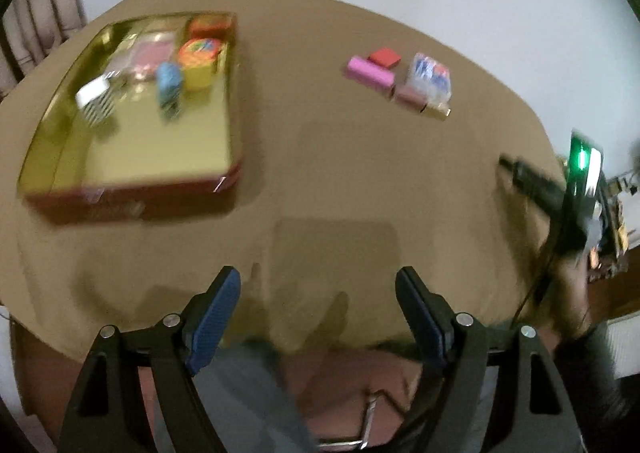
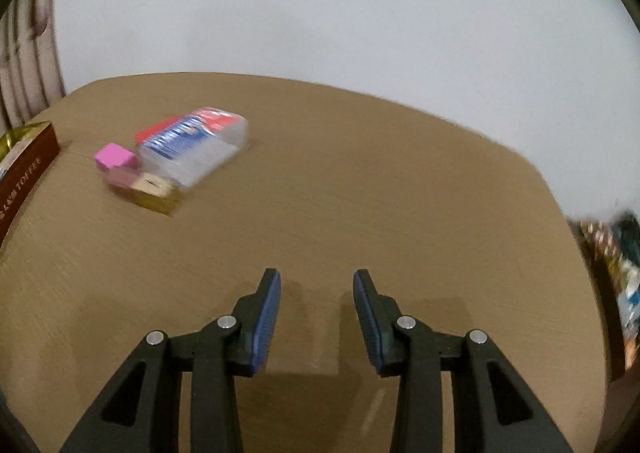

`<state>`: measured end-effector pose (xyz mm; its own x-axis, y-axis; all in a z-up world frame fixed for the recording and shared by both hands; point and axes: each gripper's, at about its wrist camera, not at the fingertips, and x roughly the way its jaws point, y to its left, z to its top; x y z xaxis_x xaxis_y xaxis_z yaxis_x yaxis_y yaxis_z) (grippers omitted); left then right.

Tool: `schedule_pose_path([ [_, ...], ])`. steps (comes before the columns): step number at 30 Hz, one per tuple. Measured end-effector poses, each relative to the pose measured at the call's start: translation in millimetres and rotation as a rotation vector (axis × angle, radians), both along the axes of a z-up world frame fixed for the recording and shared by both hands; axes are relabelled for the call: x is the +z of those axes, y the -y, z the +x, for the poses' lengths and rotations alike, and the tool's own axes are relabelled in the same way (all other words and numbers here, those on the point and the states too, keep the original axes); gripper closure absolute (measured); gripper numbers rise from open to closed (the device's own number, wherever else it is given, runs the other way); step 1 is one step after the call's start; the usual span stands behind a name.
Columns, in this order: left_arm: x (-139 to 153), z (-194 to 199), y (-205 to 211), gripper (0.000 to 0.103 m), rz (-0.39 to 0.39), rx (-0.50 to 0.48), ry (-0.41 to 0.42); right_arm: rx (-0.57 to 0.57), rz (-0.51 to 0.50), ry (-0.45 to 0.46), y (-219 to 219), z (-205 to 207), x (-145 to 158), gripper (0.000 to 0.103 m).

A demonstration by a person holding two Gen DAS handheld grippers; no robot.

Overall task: Organize rigid objects
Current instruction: 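Move the left gripper to the pink eraser and grasp it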

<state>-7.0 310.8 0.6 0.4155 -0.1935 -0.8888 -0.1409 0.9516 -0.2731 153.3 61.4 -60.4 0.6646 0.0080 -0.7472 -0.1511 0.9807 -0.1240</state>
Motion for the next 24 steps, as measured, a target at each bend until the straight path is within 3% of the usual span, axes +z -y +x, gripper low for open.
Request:
schedule_pose_path([
  [3,8.4,38.1,15.1,0.026,-0.023,0.002,0.007,0.012,0.074,0.031,12.8,-3.0,7.2,0.064],
  [5,11.4,68.7,21.9,0.026,-0.064,0.023,-0.004,0.029,0.087,-0.003,13.9,1.8,3.4,0.062],
  [13,-17.5,174.0,9.5,0.030,-0.266,0.257,-0.125,0.087,0.232,0.013,7.4,-8.5,6.3,0.057],
  [19,-39.8,218.2,13.4,0.034,-0.270,0.330,-0.199,0.133,0.309,0.027,12.3,-12.8,8.1,0.056],
  [24,-43.0,237.3,16.0,0.034,-0.246,0.378,-0.210,0.158,0.352,0.037,16.1,-15.9,11.7,0.055],
])
